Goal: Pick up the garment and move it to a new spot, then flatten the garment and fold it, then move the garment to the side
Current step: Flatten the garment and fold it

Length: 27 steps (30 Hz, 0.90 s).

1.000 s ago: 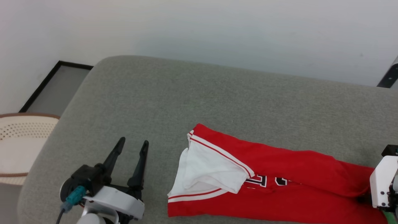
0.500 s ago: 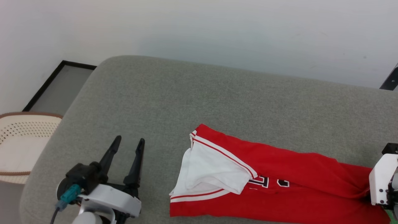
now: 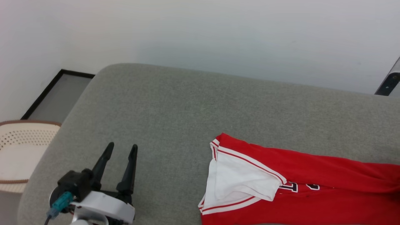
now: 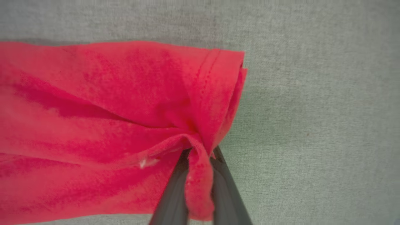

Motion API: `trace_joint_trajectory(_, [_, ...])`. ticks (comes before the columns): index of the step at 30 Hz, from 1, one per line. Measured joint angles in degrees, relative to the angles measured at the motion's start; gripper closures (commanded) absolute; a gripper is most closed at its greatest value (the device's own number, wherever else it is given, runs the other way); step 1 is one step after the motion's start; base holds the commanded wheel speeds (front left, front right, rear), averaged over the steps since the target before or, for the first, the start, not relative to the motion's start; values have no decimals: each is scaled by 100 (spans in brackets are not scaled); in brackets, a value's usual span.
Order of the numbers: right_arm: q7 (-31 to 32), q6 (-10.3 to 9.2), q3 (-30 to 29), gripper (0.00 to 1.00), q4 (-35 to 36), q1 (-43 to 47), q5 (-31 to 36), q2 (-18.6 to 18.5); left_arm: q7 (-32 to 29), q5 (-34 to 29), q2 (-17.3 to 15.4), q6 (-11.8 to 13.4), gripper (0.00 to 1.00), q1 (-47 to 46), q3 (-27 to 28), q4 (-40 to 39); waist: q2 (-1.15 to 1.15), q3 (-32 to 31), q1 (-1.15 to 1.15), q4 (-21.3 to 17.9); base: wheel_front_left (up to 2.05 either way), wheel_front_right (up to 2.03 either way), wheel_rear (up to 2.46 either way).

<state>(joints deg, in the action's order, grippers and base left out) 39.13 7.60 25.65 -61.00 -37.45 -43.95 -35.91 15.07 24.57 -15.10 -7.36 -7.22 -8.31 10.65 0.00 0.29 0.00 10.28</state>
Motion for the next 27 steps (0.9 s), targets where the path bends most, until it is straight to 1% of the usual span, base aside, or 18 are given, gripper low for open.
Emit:
trace_joint_trajectory(4, [25,-1,-5,100,60,-90,69,4,0,3,3,-5,0,101,52,5,0,-92,0,-80,0,0,0])
trace_joint_trajectory(7, [75,-5,-9,100,231,-158,60,115,-1,4,22,-5,0,174,124,-3,0,-147,0,-179,0,0,0])
trace_joint_trajectory(14, [339,-7,-87,100,913,-183,-182,576,0,4,70,-5,0,274,308,-15,0,-278,0,-447,0,0,0])
trace_joint_trajectory(20, [567,-7,-120,100,1592,-201,-67,945,0,62,98,-5,0,325,423,-26,0,-367,0,-674,0,0,0])
trace_joint_trajectory(23, [711,-7,-252,100,1848,-229,-30,1243,0,83,115,-5,0,325,459,-33,0,-404,0,-758,0,0,0])
trace_joint_trajectory(27, [889,-7,-333,100,2185,-244,181,1684,0,111,120,-5,0,327,505,-44,0,-441,0,-816,0,0,0])
